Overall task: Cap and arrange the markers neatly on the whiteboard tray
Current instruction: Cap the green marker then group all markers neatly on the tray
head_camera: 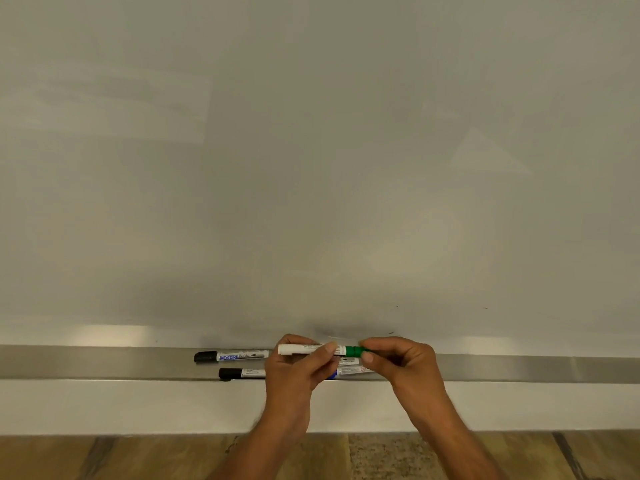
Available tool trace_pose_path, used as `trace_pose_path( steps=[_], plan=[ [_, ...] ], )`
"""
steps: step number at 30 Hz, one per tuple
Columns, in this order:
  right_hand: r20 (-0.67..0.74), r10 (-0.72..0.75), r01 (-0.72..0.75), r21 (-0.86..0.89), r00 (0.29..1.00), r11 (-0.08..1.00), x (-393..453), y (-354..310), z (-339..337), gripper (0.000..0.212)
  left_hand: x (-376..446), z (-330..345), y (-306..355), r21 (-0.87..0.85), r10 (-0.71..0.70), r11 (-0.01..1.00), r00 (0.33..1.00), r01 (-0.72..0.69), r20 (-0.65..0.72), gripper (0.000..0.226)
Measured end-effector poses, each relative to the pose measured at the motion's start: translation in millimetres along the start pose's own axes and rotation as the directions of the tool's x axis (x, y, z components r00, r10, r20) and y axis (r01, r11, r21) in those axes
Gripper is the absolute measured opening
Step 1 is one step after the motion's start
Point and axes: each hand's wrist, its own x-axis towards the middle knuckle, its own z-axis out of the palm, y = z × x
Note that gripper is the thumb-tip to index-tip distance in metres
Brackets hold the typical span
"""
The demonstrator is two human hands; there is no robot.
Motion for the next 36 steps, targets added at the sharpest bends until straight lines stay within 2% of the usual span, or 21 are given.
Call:
trace_pose_path(
  steps=[8, 16, 18, 21, 25, 27, 29, 32, 34, 36],
  plan=[
    [0.032, -0.078, 0.080, -0.086, 0.996, 0.993, 1.7, -4.4, 3.4, 0.022, 0.4, -5.8, 2.1, -0.114, -0.077, 0.990, 0.995, 0.084, 0.061, 0.027],
    [0.062, -0.040, 0.040, -0.004, 0.997, 0.999, 1.0, -8.0, 10.4, 0.010, 2.9, -9.7, 11.6, -0.105, -0.021, 0.994, 0.996, 0.030, 0.088, 0.038],
    [0.064, -0.034, 0.033, 0.025, 0.997, 0.999, -0.2, -9.4, 10.6, 0.012, 2.7, -10.7, 13.3, -0.105, -0.010, 0.994, 0.995, 0.021, 0.100, 0.036],
    [0.038, -0.030, 0.024, 0.135, 0.999, 0.990, -0.7, -8.5, 12.8, 0.015, 4.4, -7.7, 16.2, -0.111, -0.008, 0.994, 0.994, 0.020, 0.108, 0.032],
    [0.053, 0.041, -0.060, 0.443, 0.998, 0.895, -3.1, -5.2, 29.2, 0.033, 4.0, 3.7, 14.3, -0.154, -0.035, 0.986, 0.985, 0.062, 0.171, 0.029],
    [0.070, 0.064, -0.090, 0.495, 0.995, 0.864, -4.8, -3.9, 36.9, 0.034, 3.1, 5.8, 10.9, -0.153, -0.084, 0.982, 0.982, 0.111, 0.170, 0.029],
    [0.067, 0.090, -0.112, 0.513, 0.994, 0.851, -4.7, -1.9, 39.7, 0.027, 3.0, 4.2, 6.7, -0.142, -0.132, 0.978, 0.978, 0.155, 0.160, 0.034],
    [0.057, 0.085, -0.102, 0.505, 0.995, 0.857, -2.6, -0.2, 40.0, 0.020, 3.3, -0.8, 1.8, -0.035, -0.165, 0.984, 0.975, 0.172, 0.150, 0.033],
    [0.017, 0.045, -0.047, 0.470, 0.999, 0.881, 0.6, -3.1, 38.5, 0.022, 4.0, -5.8, 0.4, 0.143, -0.125, 0.984, 0.982, 0.105, 0.144, 0.036],
    [-0.021, -0.024, 0.029, 0.351, 1.000, 0.936, 4.6, -6.1, 34.6, 0.026, 7.3, -15.5, 1.1, 0.321, -0.040, 0.947, 0.987, -0.013, 0.157, 0.045]
  ],
)
